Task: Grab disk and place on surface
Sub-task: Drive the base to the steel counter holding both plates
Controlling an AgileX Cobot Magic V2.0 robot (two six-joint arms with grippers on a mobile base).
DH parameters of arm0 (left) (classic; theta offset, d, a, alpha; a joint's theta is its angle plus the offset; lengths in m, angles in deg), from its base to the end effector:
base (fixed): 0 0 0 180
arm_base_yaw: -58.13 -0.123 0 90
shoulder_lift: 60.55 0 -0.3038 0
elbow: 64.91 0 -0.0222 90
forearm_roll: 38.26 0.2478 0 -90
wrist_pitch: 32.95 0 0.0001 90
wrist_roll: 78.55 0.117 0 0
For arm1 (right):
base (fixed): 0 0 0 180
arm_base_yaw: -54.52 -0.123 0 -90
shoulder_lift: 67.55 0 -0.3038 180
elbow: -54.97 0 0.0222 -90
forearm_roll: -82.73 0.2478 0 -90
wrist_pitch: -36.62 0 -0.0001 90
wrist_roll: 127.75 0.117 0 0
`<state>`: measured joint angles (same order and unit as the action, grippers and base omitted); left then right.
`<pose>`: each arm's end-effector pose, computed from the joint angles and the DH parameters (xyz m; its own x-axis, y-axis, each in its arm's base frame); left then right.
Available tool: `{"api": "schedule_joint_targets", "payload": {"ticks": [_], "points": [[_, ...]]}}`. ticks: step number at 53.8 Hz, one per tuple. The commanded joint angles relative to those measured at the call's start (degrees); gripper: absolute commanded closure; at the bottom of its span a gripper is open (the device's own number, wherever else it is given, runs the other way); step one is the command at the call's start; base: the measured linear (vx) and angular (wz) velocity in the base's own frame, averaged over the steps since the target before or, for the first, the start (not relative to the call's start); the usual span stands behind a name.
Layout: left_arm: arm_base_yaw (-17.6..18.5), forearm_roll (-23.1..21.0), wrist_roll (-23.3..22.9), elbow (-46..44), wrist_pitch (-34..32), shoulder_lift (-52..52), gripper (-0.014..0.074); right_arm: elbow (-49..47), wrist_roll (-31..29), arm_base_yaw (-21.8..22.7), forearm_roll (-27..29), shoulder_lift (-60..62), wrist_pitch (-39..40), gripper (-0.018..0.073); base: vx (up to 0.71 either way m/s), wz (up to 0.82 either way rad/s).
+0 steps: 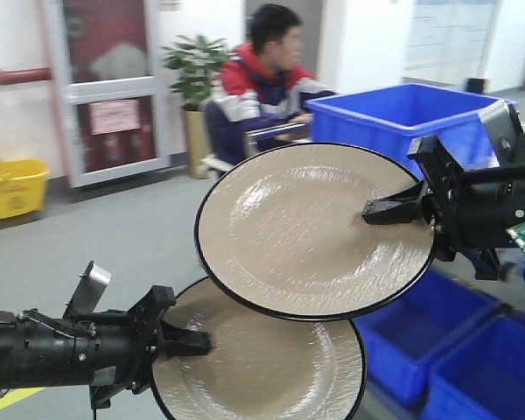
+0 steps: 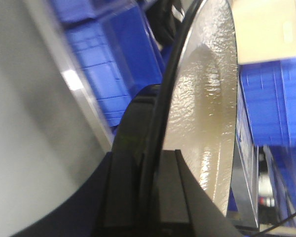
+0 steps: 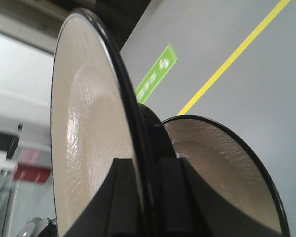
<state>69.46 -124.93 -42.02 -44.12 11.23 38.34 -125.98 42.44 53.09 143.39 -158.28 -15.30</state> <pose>0.3210 -0.1474 0.2741 -0.8880 -0.3735 -0.2681 0.0689 0.4684 -0.8808 0.3217 0.0884 0.4050 -0.7848 0.4268 -0.4493 -0.1515 0.5708 0.8070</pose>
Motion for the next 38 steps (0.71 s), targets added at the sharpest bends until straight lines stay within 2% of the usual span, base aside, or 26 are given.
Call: {"api": "schedule_joint_targets", "payload": {"ticks": [1,38], "points": [[0.2,-6.1,-0.3,-1.7,3.4,-2.9,0.0595,-2.5,0.2,0.2,6.2,2.4,2.7,0.0567,0.42,-0.76],[0.2,-6.1,-0.3,-1.7,3.3,-2.9,0.0595,-2.5,0.2,0.2,6.2,2.4,2.7,0.0567,0.37,-0.76]]}}
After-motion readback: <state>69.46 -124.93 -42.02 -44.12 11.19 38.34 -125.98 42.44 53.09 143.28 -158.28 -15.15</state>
